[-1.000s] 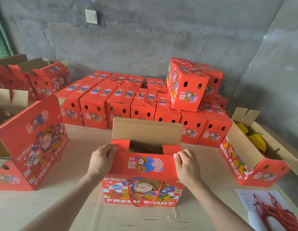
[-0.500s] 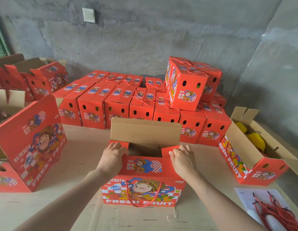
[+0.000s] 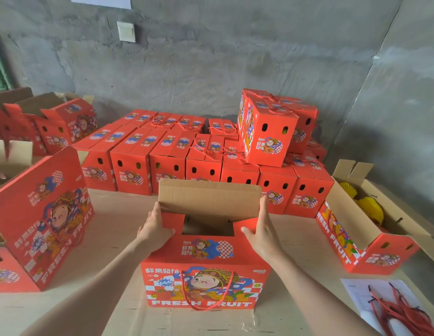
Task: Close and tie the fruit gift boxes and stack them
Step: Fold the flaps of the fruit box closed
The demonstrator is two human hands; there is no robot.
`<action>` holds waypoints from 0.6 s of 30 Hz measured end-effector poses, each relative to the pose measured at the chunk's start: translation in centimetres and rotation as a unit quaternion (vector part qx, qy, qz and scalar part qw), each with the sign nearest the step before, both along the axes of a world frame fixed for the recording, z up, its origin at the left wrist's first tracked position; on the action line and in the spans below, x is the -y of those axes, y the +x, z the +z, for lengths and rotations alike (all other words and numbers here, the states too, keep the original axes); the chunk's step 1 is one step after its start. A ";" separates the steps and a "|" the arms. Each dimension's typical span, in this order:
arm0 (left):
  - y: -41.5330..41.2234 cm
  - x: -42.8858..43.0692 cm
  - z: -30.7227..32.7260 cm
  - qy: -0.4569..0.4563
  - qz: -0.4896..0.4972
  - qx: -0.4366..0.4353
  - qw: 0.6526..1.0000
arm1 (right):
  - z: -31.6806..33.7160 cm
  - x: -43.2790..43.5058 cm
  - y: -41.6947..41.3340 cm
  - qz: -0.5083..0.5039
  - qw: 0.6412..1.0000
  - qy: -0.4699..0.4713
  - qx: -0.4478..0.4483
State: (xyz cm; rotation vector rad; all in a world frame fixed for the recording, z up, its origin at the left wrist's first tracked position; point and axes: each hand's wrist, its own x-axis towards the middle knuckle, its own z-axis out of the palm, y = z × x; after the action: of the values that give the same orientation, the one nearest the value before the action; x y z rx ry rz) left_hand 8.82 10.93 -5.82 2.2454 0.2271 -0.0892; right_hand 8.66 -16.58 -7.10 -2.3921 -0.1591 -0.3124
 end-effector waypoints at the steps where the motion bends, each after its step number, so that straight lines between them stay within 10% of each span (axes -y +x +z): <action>1: -0.1 0.1 -0.2 0.005 -0.002 0.010 1.000 | 0.0 0.0 0.0 0.000 1.000 0.009 0.005; 12: -4.0 0.7 -0.5 -0.020 -0.014 0.321 0.947 | 0.3 2.4 -2.3 0.032 0.992 0.109 0.050; 18: -1.1 0.0 0.4 0.157 -0.104 0.203 0.961 | 0.8 3.7 -1.6 0.085 0.993 -0.058 -0.064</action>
State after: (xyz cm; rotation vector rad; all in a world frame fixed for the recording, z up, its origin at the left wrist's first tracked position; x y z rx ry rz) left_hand 7.68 10.93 -5.38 2.5357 -0.2331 0.3161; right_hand 7.11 -20.26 -6.28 -2.4845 -0.3269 -0.0713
